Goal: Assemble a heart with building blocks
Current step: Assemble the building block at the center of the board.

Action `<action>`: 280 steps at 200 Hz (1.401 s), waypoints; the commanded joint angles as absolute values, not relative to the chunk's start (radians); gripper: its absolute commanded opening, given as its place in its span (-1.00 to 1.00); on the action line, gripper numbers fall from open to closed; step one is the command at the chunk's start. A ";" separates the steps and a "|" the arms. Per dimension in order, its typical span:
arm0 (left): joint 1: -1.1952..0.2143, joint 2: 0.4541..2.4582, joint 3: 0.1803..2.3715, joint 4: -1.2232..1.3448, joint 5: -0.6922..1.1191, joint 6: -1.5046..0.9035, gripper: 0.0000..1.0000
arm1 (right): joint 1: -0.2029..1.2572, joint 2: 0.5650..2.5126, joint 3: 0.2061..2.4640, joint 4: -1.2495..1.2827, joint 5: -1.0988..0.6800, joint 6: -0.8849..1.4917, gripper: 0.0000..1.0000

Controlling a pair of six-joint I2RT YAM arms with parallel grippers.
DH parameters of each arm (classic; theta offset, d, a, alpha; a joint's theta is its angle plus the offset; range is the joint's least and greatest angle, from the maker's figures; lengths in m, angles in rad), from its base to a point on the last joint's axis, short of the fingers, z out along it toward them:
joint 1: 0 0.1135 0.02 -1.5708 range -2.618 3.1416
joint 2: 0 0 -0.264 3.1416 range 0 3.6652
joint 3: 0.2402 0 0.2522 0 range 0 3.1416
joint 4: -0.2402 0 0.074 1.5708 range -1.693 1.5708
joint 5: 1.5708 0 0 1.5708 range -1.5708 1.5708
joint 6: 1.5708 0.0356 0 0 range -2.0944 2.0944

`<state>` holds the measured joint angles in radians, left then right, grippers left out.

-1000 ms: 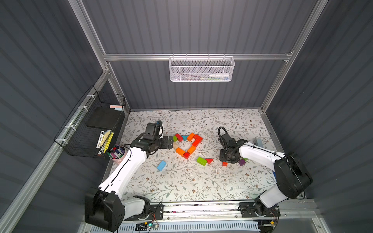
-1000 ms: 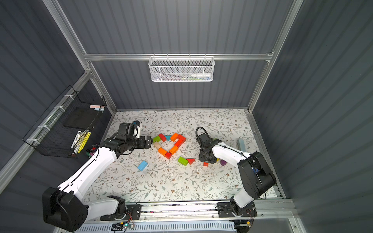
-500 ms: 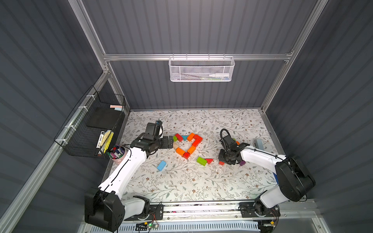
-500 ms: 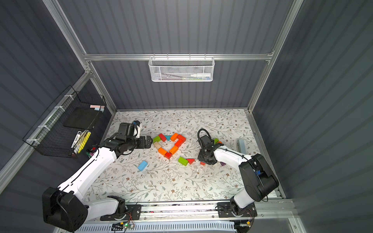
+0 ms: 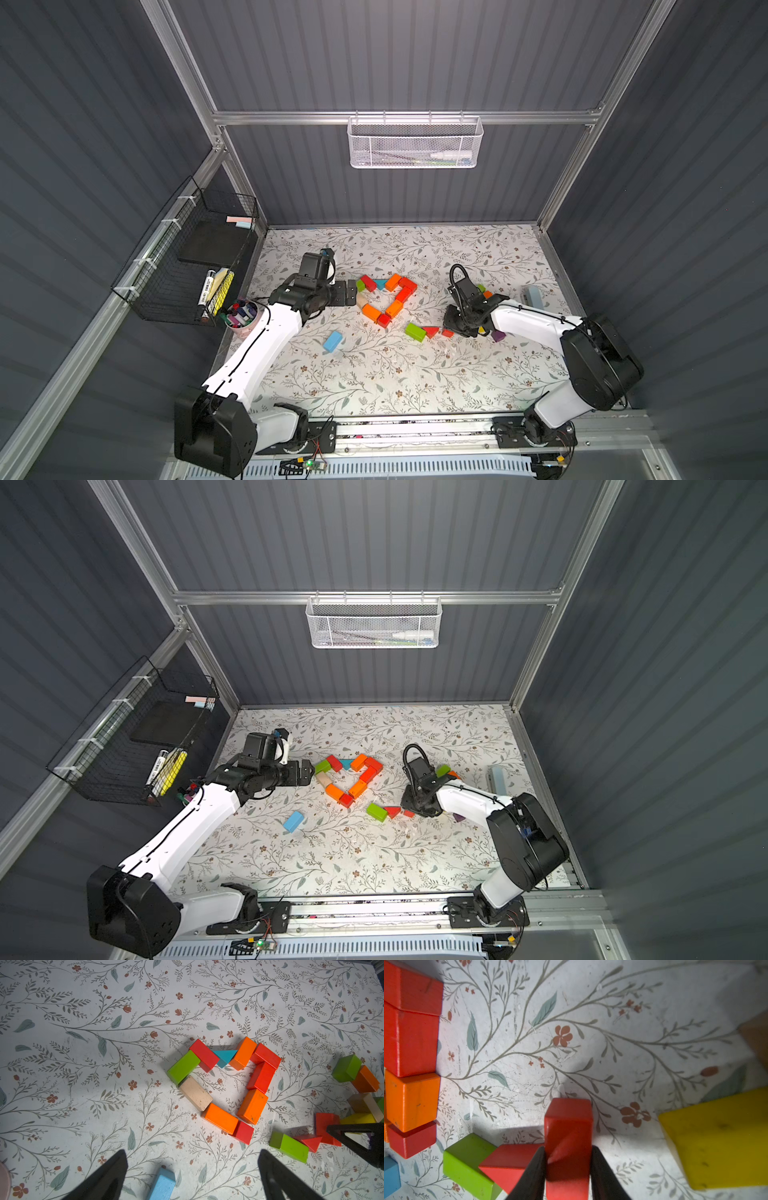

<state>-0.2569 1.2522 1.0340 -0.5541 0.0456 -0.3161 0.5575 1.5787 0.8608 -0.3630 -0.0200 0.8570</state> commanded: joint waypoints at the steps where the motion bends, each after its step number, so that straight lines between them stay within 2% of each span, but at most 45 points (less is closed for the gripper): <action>1: -0.255 1.233 1.025 -0.547 0.061 -0.322 0.98 | 0.565 1.596 0.842 -0.412 -0.028 0.888 -0.28; 111: -0.254 1.235 1.026 -0.547 0.063 -0.324 0.98 | 0.588 1.562 0.816 -0.414 -0.026 0.905 -0.31; 138: -0.254 1.236 1.025 -0.547 0.063 -0.324 0.98 | 0.588 1.564 0.820 -0.416 -0.023 0.905 -0.18; 194: -0.255 1.238 1.026 -0.547 0.065 -0.324 0.98 | 0.589 1.492 0.798 -0.385 -0.019 0.890 0.23; 217: -0.253 1.238 1.025 -0.547 0.065 -0.324 0.98 | 0.588 1.422 0.758 -0.355 -0.003 0.890 0.26; 242: -0.255 1.240 1.025 -0.546 0.067 -0.324 0.98 | 0.587 1.373 0.732 -0.361 0.007 0.882 0.14; 280: -0.255 1.234 1.025 -0.546 0.067 -0.324 0.98 | 0.587 1.333 0.696 -0.398 0.042 0.869 -0.34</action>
